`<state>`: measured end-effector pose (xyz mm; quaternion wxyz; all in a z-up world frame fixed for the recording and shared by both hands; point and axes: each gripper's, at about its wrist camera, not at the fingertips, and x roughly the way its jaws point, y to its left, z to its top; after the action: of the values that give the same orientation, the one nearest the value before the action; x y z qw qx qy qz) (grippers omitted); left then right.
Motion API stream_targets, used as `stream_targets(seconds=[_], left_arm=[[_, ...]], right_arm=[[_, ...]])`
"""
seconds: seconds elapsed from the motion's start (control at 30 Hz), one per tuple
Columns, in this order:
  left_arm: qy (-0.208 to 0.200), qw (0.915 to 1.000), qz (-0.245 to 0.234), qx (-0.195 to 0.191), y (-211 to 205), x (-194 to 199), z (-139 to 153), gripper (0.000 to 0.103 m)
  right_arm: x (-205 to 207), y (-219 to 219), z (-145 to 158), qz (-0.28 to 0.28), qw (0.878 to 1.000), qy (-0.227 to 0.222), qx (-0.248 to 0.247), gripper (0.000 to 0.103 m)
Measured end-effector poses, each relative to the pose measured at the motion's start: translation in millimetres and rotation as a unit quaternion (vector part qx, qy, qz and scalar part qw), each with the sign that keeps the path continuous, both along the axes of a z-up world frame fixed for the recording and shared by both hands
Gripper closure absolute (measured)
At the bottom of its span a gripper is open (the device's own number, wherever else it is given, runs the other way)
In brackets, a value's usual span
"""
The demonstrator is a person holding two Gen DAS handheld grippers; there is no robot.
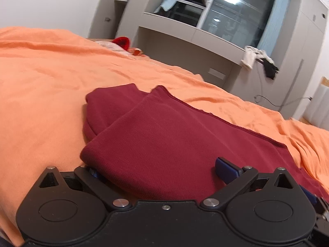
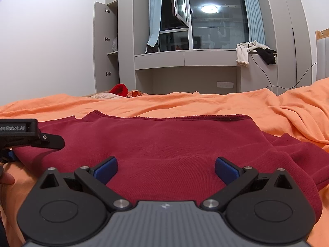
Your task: Fold small clothes
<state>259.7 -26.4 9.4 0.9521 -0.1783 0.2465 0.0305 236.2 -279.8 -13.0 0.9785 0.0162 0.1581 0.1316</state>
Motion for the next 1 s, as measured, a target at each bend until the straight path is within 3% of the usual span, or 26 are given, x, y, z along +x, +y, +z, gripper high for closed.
stream_targets(seconds=[0.1, 0.2, 0.27, 0.37, 0.5, 0.63, 0.83, 1.0], left_arm=[[0.008, 0.9994, 0.034, 0.008, 0.3, 2.9, 4.4, 0.022], [0.012, 0.9985, 0.054, -0.001, 5.9, 5.8, 8.3, 0.047], [0.015, 0.9984, 0.055, 0.001, 7.6, 8.5, 11.5, 0.069], [0.011, 0.9984, 0.045, 0.032, 0.3, 14.0, 22.0, 0.087], [-0.020, 0.9953, -0.001, 0.095, -22.8, 23.6, 50.9, 0.089], [-0.050, 0.9850, -0.069, 0.150, -64.0, 37.0, 84.3, 0.090], [-0.091, 0.9524, -0.183, 0.226, -151.5, 36.9, 113.3, 0.090], [-0.085, 0.9262, -0.270, 0.249, -208.2, 24.0, 91.8, 0.090]], right_arm=[[-0.2, 0.3, 0.4, 0.001, 1.000, 0.001, 0.000, 0.000], [-1.7, -2.6, 4.3, 0.012, 1.000, 0.007, 0.006, 0.000], [-4.2, -8.7, 8.3, 0.024, 0.999, 0.009, 0.023, 0.000], [-8.9, -18.6, 14.9, 0.025, 0.999, 0.011, 0.043, 0.000], [-20.0, -35.5, 30.9, -0.004, 0.998, -0.012, 0.055, 0.000], [-26.8, -69.7, 49.4, -0.047, 0.994, -0.029, 0.091, 0.000], [-20.6, -135.2, 67.0, -0.142, 0.980, -0.013, 0.142, 0.000], [-15.6, -186.9, 67.6, -0.211, 0.963, 0.006, 0.168, 0.000]])
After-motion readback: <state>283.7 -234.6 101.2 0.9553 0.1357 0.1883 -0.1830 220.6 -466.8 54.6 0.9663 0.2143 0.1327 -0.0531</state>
